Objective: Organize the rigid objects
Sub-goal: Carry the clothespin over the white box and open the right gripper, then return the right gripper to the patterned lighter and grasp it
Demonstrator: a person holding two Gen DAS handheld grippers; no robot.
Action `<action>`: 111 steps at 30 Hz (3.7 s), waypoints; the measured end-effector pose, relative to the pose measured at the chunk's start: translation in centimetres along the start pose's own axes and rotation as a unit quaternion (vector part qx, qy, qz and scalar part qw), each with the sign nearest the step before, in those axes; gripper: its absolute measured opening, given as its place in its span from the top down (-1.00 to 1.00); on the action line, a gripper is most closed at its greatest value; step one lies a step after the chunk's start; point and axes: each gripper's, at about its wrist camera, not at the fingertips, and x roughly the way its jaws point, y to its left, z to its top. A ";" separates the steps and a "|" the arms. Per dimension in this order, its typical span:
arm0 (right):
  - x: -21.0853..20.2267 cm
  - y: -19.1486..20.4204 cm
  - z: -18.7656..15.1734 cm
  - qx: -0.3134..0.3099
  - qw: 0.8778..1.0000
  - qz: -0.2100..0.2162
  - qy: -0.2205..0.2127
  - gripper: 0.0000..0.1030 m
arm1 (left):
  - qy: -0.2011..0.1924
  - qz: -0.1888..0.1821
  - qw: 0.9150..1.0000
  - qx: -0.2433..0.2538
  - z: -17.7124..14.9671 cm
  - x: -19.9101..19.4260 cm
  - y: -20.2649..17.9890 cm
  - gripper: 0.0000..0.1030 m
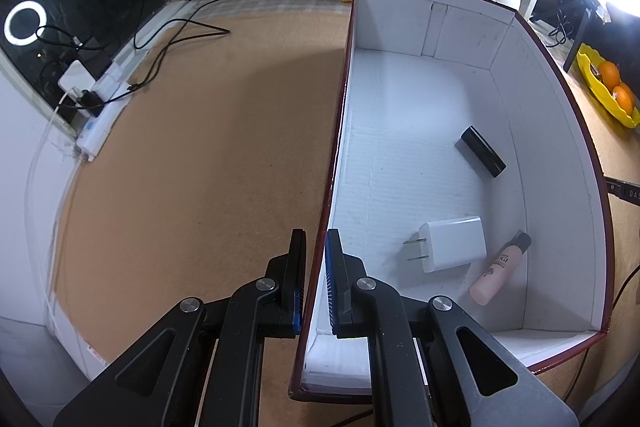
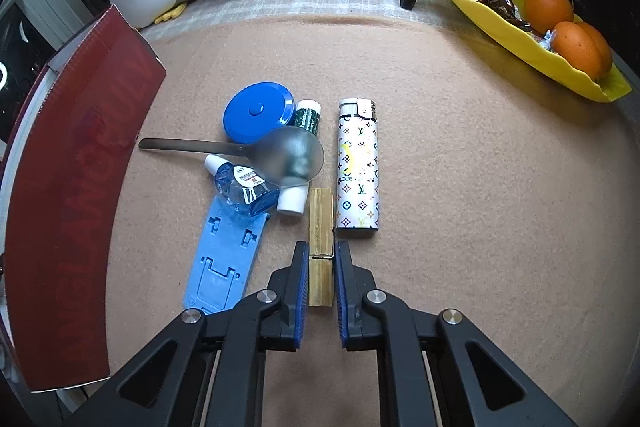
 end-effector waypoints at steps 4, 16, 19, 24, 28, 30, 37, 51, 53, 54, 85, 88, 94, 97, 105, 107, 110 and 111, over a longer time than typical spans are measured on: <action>-1.6 0.6 -0.4 -0.003 1.000 0.000 -0.014 0.79 | -0.003 -0.007 1.000 -0.002 0.0 0.0 0.1 0.85; -7.8 4.7 -1.3 -0.022 0.997 0.020 -0.070 0.78 | -0.012 -0.033 0.999 -0.003 -0.1 0.0 0.6 0.85; -9.5 6.8 -1.6 -0.038 0.995 0.024 -0.087 0.79 | -0.014 -0.040 0.999 -0.004 -0.1 0.1 0.7 0.85; -11.7 9.8 -2.2 -0.061 0.992 0.039 -0.105 0.78 | -0.016 -0.052 0.998 -0.005 0.0 0.3 1.0 0.85; -13.0 12.8 -2.8 -0.085 0.988 0.053 -0.115 0.78 | -0.017 -0.063 0.998 -0.007 0.0 0.4 1.1 0.85; -13.2 14.2 -3.1 -0.094 0.987 0.059 -0.116 0.78 | -0.017 -0.069 0.997 -0.008 0.0 0.5 1.3 0.85; -12.6 18.3 -4.0 -0.123 0.984 0.075 -0.107 0.79 | -0.015 -0.084 0.996 -0.009 -0.1 0.9 1.5 0.85; -10.4 23.6 -4.3 -0.152 0.980 0.089 -0.095 0.79 | -0.016 -0.094 0.995 -0.003 0.1 1.2 1.6 0.85; -9.8 24.1 -3.9 -0.151 0.980 0.092 -0.090 0.79 | -0.016 -0.094 0.995 -0.002 0.1 1.2 1.6 0.85; -9.5 24.2 -3.8 -0.151 0.980 0.092 -0.088 0.79 | -0.016 -0.094 0.995 -0.002 0.1 1.2 1.6 0.85; -10.7 15.5 -2.4 -0.041 0.985 0.116 -0.124 -0.02 | -0.006 -0.080 0.997 0.006 0.4 1.4 1.0 0.85; -11.0 11.5 -2.5 -0.003 0.987 0.096 -0.132 -0.02 | -0.004 -0.076 0.997 0.006 0.5 1.4 0.9 0.85; -9.9 4.9 -2.3 0.043 0.990 0.041 -0.127 -0.02 | 0.000 -0.068 0.998 0.009 0.6 1.3 0.7 0.85; -8.7 2.3 -2.0 0.052 0.992 0.011 -0.117 0.00 | 0.000 -0.062 0.998 0.012 0.7 1.0 0.5 0.85; -4.6 -0.9 -0.2 0.062 0.995 -0.011 -0.078 0.32 | 0.005 -0.048 0.999 0.012 0.9 1.0 0.2 0.85; -3.6 -1.2 0.4 0.062 0.996 -0.013 -0.069 0.37 | 0.007 -0.045 0.999 0.010 1.0 1.0 0.1 0.85; -2.2 -1.6 1.1 0.056 0.997 -0.016 -0.056 0.45 | 0.009 -0.040 0.999 0.008 1.1 1.1 0.1 0.85; -1.8 -1.6 1.4 0.054 0.997 -0.016 -0.053 0.45 | 0.010 -0.039 0.999 0.007 1.1 1.1 0.1 0.85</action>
